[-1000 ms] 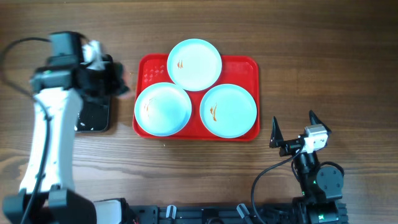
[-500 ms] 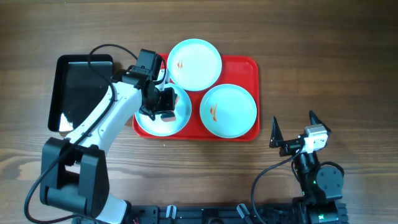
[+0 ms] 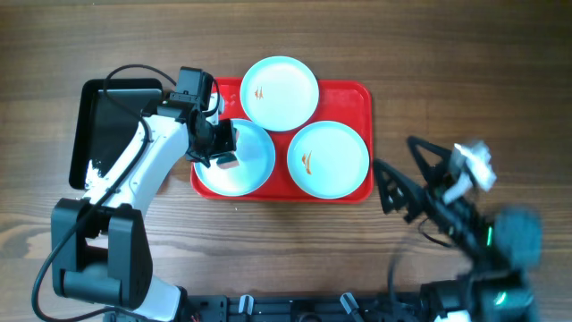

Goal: Clean dirty plates on tray and stack at the side
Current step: 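Reach the right gripper to the front-left plate and grip its rim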

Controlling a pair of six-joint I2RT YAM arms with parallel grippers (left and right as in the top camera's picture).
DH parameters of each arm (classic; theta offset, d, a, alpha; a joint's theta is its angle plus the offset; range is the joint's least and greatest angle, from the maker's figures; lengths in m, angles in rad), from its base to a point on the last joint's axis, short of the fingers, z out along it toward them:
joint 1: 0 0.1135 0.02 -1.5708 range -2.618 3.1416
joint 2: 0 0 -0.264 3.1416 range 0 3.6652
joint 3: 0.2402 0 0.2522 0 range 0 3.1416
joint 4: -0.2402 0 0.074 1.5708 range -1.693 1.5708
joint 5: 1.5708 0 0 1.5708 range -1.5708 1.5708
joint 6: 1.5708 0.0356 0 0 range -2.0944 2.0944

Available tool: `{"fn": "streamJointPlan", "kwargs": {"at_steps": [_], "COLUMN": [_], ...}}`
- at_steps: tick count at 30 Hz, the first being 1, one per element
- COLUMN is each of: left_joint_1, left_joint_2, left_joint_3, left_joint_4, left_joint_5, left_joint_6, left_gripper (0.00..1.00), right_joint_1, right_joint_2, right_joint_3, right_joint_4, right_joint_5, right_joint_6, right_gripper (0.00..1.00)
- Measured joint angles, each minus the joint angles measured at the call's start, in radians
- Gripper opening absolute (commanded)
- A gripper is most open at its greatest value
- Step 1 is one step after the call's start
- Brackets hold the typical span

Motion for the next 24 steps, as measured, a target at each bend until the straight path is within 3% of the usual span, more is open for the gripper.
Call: {"fn": "streamJointPlan", "kwargs": {"at_steps": [2, 4, 6, 8, 11, 14, 18, 20, 24], "left_joint_1": [-0.002, -0.002, 0.003, 0.018, 0.024, 0.024, 0.024, 0.024, 0.024], "left_joint_2": [0.0, 0.0, 0.0, 0.0, 0.0, 0.0, 0.0, 0.0, 0.0], "left_joint_3": [0.0, 0.0, -0.002, -0.002, -0.002, -0.002, -0.002, -0.002, -0.002], "left_joint_4": [0.0, -0.001, -0.003, -0.001, -0.014, -0.018, -0.018, -0.018, -0.019], "left_joint_5": [-0.001, 0.0, 0.0, 0.0, 0.0, 0.0, 0.0, 0.0, 0.0], "left_joint_6": [0.0, 0.0, 0.0, 0.0, 0.0, 0.0, 0.0, 0.0, 0.0], "left_gripper": [0.04, 0.04, 0.04, 0.04, 0.04, 0.04, 0.04, 0.04, 0.04], "right_joint_1": [0.005, 0.085, 0.157, 0.27, 0.316, 0.328, 0.411, 0.449, 0.509], "right_joint_2": [0.307, 0.72, 0.912, 1.163, 1.374, 1.522, 1.666, 1.688, 1.696], "right_joint_3": [0.324, 0.776, 1.0, 1.221, 1.244, 1.244, 1.244, 1.244, 1.243], "right_joint_4": [-0.34, -0.705, -0.944, -0.956, -0.908, -0.878, -0.864, -0.842, -0.8], "right_joint_5": [-0.063, -0.045, 0.006, 0.031, 0.025, 0.058, 0.128, 0.162, 0.327], "right_joint_6": [-0.125, -0.295, -0.346, -0.347, -0.124, -0.058, -0.035, -0.03, 0.046], "right_gripper": [1.0, 1.0, 1.0, 1.0, 0.98, 0.56, 0.53, 0.46, 0.44]}}
